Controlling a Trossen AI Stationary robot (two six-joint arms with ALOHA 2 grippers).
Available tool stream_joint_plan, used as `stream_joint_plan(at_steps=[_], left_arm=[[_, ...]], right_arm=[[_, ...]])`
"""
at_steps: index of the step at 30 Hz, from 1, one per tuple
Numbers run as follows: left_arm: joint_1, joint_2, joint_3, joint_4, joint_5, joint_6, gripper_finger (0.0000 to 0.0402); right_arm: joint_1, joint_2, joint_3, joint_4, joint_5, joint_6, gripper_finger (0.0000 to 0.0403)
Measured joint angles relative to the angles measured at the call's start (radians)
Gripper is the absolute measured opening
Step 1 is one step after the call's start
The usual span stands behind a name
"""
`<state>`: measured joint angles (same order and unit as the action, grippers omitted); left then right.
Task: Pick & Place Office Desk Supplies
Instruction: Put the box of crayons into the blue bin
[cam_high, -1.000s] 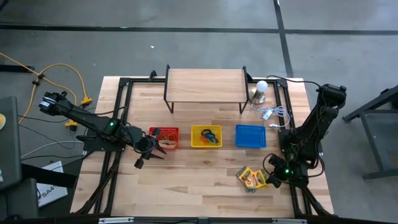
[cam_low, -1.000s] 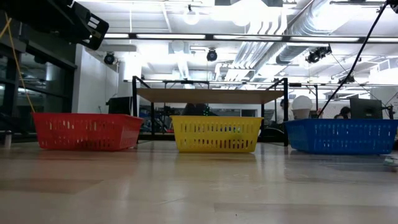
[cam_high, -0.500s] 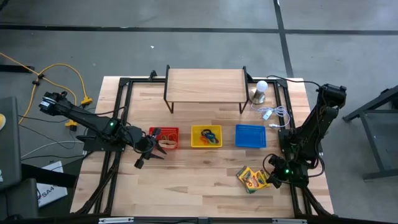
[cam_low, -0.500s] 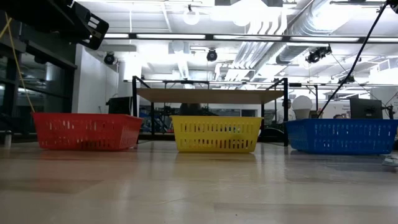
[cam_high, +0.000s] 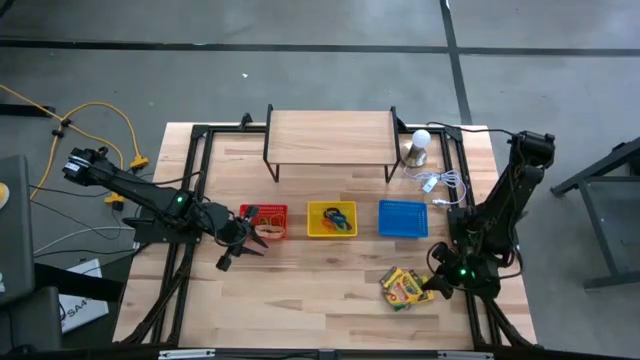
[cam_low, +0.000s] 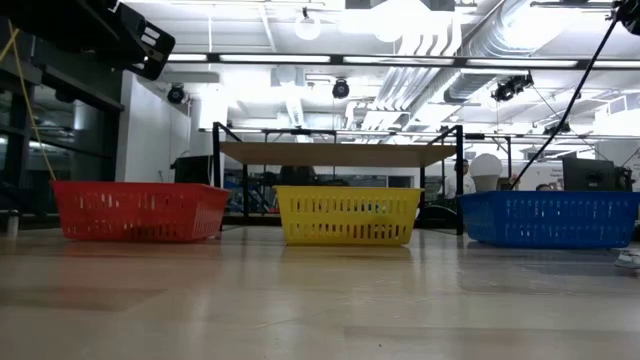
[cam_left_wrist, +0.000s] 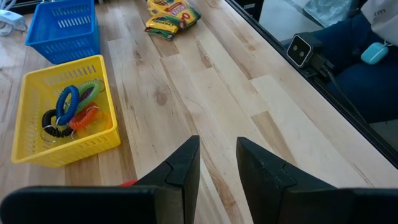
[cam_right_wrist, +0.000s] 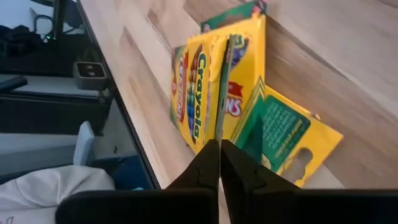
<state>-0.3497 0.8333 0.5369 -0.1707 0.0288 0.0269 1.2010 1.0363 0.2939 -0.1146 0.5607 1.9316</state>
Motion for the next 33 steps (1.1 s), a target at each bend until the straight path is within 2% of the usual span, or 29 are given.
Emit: stream_joint_plan(at_steps=[14, 33], left_arm=[[0.000, 0.000, 0.000, 0.000, 0.000, 0.000, 0.0100], [0.000, 0.000, 0.000, 0.000, 0.000, 0.000, 0.0100]], right_arm=[[-0.058, -0.060, 0.000, 0.068, 0.040, -0.201, 0.0002], [-0.063, -0.064, 0.000, 0.191, 0.120, -0.352, 0.0002]])
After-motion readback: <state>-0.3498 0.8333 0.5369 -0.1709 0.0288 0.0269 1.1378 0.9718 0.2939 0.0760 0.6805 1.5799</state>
